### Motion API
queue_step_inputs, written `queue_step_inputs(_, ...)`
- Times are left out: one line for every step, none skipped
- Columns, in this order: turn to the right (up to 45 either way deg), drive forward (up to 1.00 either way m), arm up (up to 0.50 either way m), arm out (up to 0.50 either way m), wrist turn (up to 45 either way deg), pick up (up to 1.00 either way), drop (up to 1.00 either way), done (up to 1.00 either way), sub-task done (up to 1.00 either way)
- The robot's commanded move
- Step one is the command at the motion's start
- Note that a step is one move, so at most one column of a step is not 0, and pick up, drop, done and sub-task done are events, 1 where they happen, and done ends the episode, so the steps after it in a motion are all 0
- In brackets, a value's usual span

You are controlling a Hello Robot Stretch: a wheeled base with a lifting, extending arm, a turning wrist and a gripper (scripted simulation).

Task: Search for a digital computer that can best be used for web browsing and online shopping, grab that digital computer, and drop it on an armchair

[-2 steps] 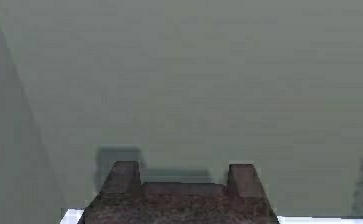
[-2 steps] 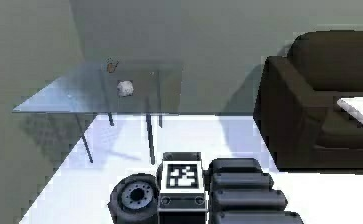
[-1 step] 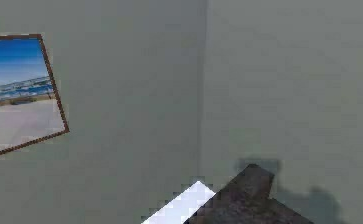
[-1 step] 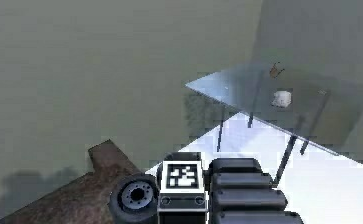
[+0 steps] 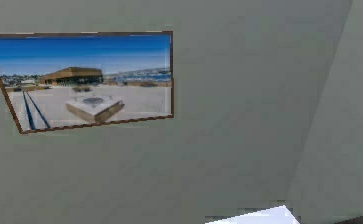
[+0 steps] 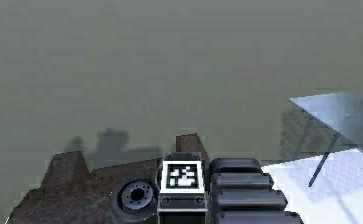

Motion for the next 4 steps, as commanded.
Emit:
queue_step_inputs(0.0, 0.0, 0.0, 0.34, 0.0, 0.0, 0.0, 0.0, 0.0)
queue_step_inputs(0.0, 0.0, 0.0, 0.0, 45.0, 0.0, 0.0, 0.0, 0.0)
queue_step_inputs(0.0, 0.0, 0.0, 0.0, 36.0, 0.0, 0.0, 0.0, 0.0)
queue_step_inputs(0.0, 0.0, -0.38, 0.0, 0.0, 0.0, 0.0, 0.0, 0.0)
